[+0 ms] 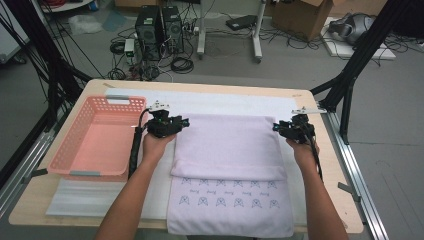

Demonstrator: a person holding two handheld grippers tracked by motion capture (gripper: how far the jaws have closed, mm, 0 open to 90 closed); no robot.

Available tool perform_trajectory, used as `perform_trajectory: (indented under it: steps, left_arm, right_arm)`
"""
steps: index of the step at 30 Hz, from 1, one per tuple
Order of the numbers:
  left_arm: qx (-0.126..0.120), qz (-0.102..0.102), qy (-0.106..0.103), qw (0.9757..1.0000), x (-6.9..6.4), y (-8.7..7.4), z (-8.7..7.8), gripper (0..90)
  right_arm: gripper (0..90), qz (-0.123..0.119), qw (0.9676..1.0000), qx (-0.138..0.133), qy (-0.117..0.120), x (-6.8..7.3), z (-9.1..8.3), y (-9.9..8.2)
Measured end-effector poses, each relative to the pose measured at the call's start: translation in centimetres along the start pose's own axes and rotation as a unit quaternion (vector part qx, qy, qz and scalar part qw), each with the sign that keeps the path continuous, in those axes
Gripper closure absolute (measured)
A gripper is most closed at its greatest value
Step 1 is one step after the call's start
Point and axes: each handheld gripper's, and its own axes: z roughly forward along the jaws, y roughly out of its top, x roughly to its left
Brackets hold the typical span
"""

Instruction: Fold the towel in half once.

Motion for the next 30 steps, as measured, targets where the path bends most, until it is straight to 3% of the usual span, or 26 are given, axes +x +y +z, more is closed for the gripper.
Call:
perform_trajectory:
  steps: [4,6,8,11,21,24,27,30]
  left_arm:
    - [0.004,-0.001,-0.012,0.9999,-1.0,-1.3,-1.2,58.6]
    - [0.013,0.001,-0.017,0.9998,-1.5,-2.0,-1.8,57.7]
    - [0.013,0.006,-0.02,0.9997,-2.1,-2.9,-2.5,58.3]
    - [0.039,0.014,-0.029,0.9987,-2.9,-4.3,-3.2,61.5]
    - [0.042,-0.013,-0.044,0.9981,-3.7,-8.1,-6.1,62.1]
    - [0.059,-0.015,-0.049,0.9969,-3.8,-8.8,-6.7,69.7]
    - [0.079,0.003,-0.05,0.9956,-4.3,-9.1,-6.9,79.5]
    - [0.062,0.014,-0.045,0.997,-4.7,-9.2,-7.3,85.4]
  right_arm:
    - [64.1,0.004,1.0,0.001,0.008,0.5,-1.6,-0.6]
    - [63.5,0.013,0.9996,0.016,0.021,0.8,-2.3,-0.9]
    - [64.4,0.003,0.9997,0.007,0.025,1.4,-3.1,-1.4]
    - [64.4,0.001,0.9992,0.021,0.034,2.1,-4.0,-2.6]
    - [64.4,0.006,0.9972,0.031,0.068,4.5,-6.4,-7.5]
    - [68.2,0.002,0.9964,0.05,0.068,5.1,-6.3,-8.3]
    - [75.6,0.0,0.9954,0.066,0.069,5.4,-6.1,-9.0]
    - [84.8,-0.006,0.9956,0.063,0.069,5.6,-6.4,-9.5]
